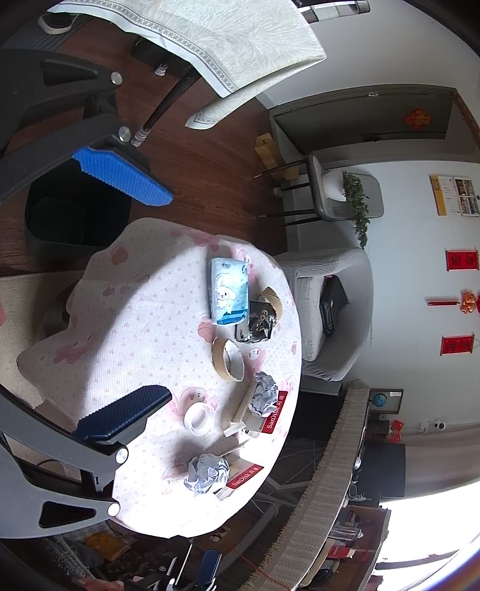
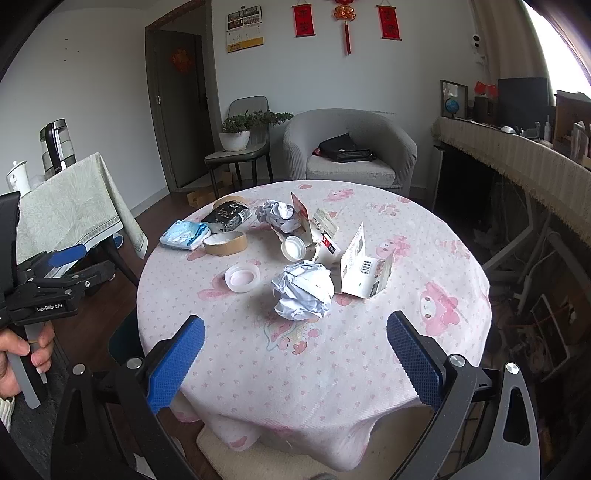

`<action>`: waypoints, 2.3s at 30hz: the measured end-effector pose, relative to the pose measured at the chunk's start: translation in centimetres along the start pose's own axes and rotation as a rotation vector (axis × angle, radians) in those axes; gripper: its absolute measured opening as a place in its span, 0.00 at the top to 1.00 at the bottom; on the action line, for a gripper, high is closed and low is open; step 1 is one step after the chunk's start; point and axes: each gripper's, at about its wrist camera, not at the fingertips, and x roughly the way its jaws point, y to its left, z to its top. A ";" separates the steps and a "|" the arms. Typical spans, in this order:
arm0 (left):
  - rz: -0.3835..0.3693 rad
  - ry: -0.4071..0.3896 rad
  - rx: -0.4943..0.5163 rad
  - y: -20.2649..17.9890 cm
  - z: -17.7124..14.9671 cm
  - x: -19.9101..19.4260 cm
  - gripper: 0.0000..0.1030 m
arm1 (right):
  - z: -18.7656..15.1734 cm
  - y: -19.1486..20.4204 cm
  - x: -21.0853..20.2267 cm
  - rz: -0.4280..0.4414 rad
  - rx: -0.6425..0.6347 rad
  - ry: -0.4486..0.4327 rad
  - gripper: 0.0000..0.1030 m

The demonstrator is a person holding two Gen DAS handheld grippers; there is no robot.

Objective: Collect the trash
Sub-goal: 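Move the right tool to the crumpled white paper ball and close on it, then grasp the white plastic lid with the left tool while the right lifts the paper ball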

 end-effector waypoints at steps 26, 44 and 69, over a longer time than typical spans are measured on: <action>-0.319 0.111 0.234 -9.6 2.0 8.0 0.23 | 0.6 -4.8 3.8 0.122 0.118 0.068 0.16; -0.371 0.214 0.224 -9.5 2.8 12.7 0.59 | 1.3 -3.6 7.7 0.162 0.089 0.146 0.21; -0.247 0.092 -0.006 2.4 3.4 6.2 0.59 | 3.8 2.7 10.4 0.116 -0.006 0.154 0.55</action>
